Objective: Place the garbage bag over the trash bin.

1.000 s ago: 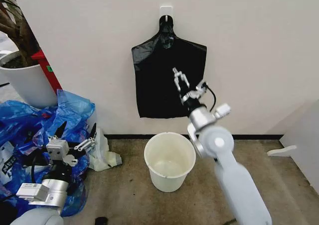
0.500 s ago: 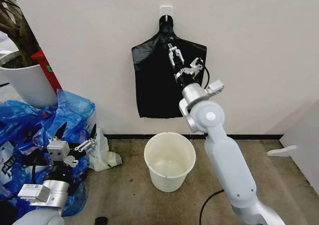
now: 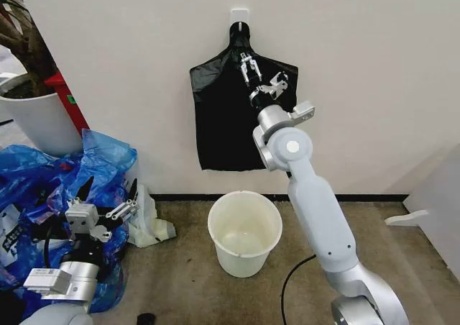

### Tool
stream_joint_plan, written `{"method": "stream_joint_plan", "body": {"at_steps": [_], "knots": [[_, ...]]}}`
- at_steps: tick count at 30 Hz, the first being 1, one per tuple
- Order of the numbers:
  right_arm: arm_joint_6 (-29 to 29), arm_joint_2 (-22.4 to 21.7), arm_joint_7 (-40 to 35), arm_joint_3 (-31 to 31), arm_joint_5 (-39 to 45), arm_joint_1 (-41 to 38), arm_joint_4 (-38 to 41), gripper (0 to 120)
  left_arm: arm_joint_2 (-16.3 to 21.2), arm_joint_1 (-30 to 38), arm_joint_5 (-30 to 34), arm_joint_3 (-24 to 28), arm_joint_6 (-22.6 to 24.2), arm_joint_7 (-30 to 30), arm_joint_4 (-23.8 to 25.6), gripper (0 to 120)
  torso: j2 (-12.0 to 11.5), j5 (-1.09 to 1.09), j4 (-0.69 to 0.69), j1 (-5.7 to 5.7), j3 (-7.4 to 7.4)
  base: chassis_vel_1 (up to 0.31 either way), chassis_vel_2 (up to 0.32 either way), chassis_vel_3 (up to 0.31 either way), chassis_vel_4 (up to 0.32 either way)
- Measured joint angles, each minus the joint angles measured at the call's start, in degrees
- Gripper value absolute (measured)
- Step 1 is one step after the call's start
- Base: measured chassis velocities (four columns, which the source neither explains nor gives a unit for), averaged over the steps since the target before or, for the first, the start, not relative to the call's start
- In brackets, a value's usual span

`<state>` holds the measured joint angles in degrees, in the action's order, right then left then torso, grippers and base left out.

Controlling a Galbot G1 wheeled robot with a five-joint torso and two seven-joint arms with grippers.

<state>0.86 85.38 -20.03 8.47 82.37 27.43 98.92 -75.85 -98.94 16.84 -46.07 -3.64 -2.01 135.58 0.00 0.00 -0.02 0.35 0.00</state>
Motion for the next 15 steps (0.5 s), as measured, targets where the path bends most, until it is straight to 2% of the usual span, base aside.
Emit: {"method": "stream_joint_plan", "body": {"at_steps": [15], "knots": [[-0.40, -1.03, -2.36, -2.16, 0.78, -2.59, 1.47, 100, 0.06, 0.13, 0.11, 0.05, -0.52, 0.02, -0.81, 100, 0.00, 0.00, 0.00, 0.00, 0.00, 0.000, 0.000, 0.000, 0.000]]}}
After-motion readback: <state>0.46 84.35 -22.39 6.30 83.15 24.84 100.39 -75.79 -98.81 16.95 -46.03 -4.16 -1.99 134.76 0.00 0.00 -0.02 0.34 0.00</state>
